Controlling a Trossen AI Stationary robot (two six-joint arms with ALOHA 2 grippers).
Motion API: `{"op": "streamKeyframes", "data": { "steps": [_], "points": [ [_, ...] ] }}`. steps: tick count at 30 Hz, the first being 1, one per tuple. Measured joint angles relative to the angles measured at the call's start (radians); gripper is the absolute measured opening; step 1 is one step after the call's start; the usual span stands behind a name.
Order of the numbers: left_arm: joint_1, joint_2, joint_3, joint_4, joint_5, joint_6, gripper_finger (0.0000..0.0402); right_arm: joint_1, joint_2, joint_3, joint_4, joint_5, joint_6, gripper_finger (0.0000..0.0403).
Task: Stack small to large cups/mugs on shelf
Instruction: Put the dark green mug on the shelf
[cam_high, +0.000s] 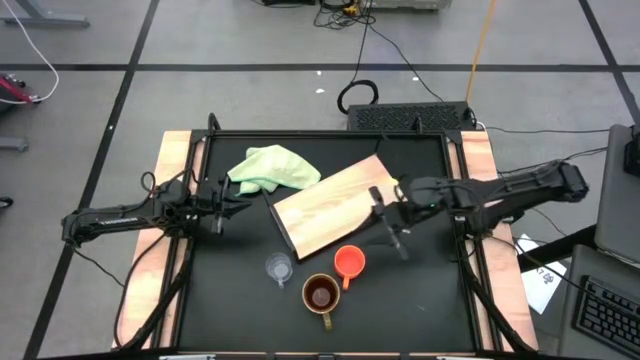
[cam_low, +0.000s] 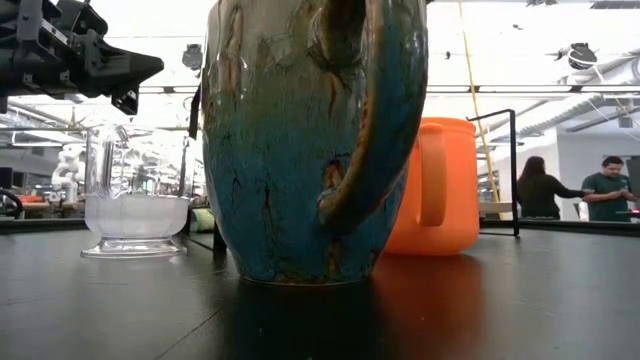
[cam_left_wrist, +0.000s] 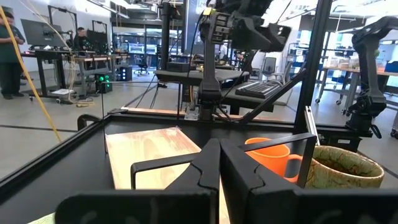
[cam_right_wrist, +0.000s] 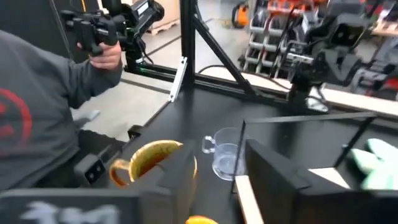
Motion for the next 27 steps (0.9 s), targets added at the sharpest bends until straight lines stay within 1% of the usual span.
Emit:
{"op": "streamKeyframes", "data": {
  "steps": [4,8,12,17,22,27],
  "points": [
    [0.0,0.0,0.0,0.0,0.0,0.0,0.0012,0.018,0.099,0.131,-0.1,0.0,0.042,0.0203],
    [0.0,0.0,0.0,-0.001,0.0,0.0,0.0012,0.057,0.206,0.258,-0.173,0.001,0.044,0.0229],
    [0.0,0.0,0.0,-0.003,0.0,0.0,0.0012,0.098,0.303,0.372,-0.238,0.003,0.039,0.0235],
    [0.0,0.0,0.0,-0.007,0.0,-0.001,0.0012,0.136,0.41,0.474,-0.345,0.084,0.021,0.0235],
    [0.0,0.0,0.0,-0.01,0.0,-0.003,0.0012,0.148,0.504,0.534,-0.385,0.127,0.017,0.0235],
    [0.0,0.0,0.0,-0.009,0.0,-0.003,0.0012,0.129,0.58,0.543,-0.395,0.158,0.049,0.0235]
  ]
}}
